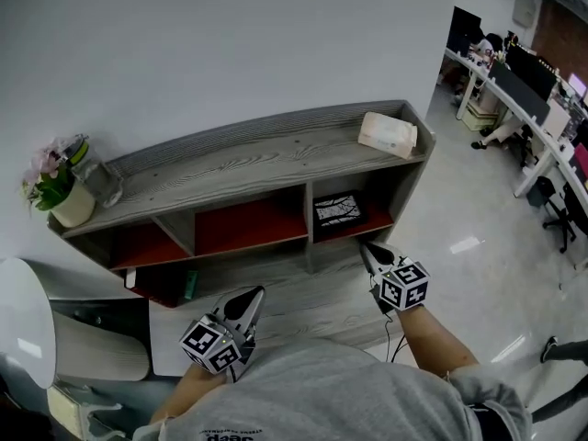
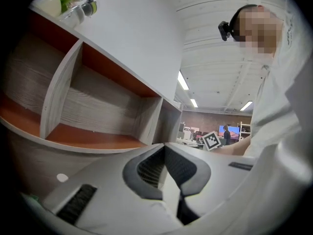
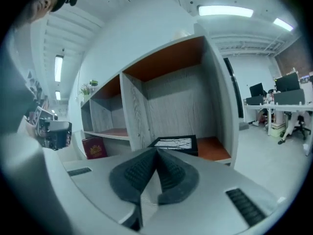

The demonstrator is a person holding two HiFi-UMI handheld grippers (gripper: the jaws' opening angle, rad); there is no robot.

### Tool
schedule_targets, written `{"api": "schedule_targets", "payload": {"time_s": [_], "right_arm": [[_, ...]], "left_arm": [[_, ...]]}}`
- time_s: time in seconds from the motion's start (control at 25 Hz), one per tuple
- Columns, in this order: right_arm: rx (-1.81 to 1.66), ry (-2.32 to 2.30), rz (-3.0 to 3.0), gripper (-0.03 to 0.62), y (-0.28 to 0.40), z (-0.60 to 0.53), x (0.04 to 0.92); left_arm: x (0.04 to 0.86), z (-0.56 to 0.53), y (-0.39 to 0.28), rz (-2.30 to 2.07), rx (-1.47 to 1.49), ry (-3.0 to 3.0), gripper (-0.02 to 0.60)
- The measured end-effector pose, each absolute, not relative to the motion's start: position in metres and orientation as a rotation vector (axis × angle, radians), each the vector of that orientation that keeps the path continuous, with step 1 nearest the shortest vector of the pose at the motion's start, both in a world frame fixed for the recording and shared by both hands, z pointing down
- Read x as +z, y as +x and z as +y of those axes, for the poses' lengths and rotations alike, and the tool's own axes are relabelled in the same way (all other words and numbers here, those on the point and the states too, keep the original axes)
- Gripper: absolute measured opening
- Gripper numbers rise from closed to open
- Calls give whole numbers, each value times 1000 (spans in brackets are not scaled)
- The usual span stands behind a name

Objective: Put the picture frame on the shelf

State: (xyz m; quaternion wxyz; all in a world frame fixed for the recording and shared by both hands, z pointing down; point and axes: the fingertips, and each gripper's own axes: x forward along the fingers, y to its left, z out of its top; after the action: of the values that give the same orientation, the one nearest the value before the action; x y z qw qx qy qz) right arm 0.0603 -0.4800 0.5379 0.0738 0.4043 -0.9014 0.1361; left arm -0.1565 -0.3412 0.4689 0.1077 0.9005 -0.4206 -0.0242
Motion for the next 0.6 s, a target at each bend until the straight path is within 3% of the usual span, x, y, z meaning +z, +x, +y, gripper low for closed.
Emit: {"api": "schedule_targets", "payload": {"time_s": [0.6], "right_arm": [[463,924,-2917,-2,115,-390,517]], "left_arm": [[453,-270,-103,-1438,-99,2560,18]]}}
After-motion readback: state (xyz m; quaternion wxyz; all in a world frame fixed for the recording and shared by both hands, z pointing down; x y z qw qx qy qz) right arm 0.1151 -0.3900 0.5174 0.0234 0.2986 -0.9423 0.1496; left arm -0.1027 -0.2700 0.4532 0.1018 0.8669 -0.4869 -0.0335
